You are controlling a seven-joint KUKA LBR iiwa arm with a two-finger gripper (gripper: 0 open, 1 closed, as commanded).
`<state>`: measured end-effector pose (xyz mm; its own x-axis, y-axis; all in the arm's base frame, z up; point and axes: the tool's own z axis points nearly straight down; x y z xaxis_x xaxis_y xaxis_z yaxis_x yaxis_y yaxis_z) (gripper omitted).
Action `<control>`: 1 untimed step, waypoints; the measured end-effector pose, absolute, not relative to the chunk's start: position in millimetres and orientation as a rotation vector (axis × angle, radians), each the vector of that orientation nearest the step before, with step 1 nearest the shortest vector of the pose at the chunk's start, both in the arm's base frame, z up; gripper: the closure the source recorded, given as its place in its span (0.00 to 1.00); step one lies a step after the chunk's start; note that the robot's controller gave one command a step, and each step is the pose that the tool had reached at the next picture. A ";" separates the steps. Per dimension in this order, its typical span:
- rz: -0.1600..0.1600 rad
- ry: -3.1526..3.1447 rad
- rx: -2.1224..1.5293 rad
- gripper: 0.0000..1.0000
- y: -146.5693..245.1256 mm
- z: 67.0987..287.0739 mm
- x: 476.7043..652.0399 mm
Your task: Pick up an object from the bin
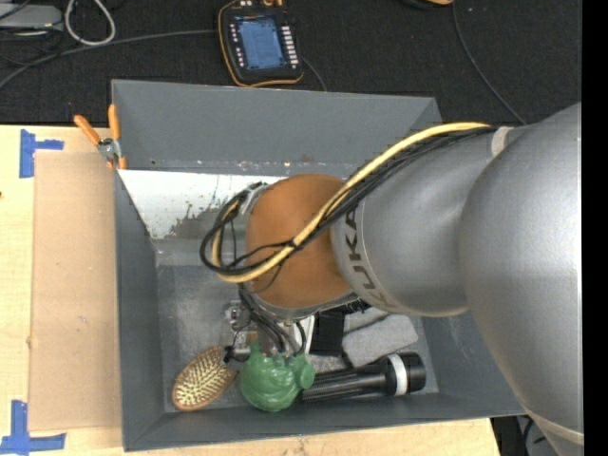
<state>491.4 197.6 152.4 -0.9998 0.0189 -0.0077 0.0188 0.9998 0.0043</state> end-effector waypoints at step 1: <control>0.007 3.134 0.038 0.00 146.8 218.4 520.5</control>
Offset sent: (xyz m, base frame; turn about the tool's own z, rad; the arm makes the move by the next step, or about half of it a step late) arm 0.0000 0.0000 0.0000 0.0000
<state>520.5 146.8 218.4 -0.9997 0.0242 -0.0077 0.0242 0.9997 0.0043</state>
